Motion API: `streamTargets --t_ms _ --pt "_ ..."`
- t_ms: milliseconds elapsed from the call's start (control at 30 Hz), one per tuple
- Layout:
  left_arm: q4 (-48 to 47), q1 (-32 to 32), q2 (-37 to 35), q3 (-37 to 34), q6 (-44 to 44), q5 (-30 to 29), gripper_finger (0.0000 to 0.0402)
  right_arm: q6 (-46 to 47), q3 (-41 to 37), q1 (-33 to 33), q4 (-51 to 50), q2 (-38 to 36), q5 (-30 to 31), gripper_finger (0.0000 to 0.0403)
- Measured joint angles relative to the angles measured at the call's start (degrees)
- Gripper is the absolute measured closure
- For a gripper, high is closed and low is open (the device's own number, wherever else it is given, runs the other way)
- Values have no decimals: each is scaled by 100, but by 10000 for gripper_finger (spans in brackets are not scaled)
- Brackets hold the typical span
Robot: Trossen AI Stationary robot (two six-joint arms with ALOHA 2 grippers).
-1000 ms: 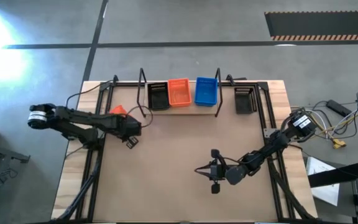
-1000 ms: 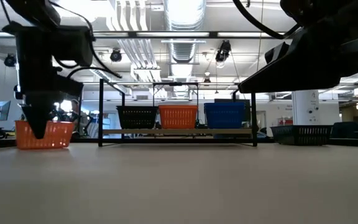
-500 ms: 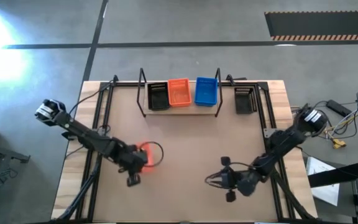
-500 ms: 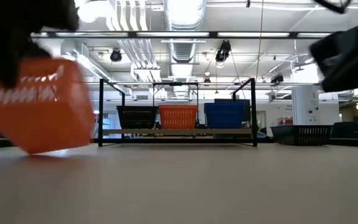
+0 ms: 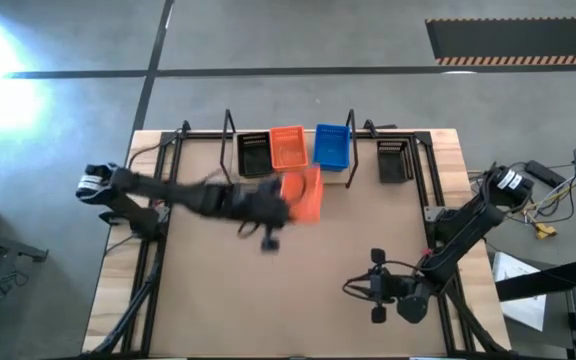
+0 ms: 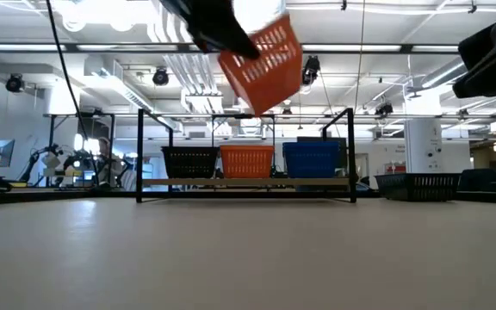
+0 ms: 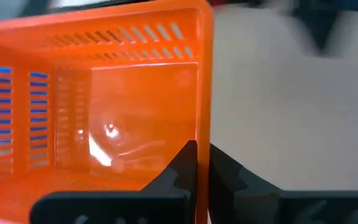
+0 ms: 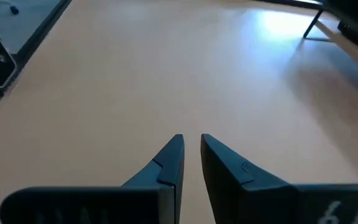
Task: Stack baskets on shelf by color
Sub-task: Stack the orange bin on the orange bins on the shelf
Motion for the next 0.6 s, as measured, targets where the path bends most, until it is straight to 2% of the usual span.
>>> streamTargets --t_ms 167,300,467,600 --pt "-787 1359 456 706 619 -32 402 329 0 26 21 118 -40 355" --pt "-1004 2083 838 861 805 -28 402 476 0 26 13 218 -45 355" --pt "-1029 2319 1253 861 1129 -18 401 482 0 26 23 279 -49 355" --pt "-1035 2324 1451 870 1250 -347 401 482 0 26 25 279 -47 355"
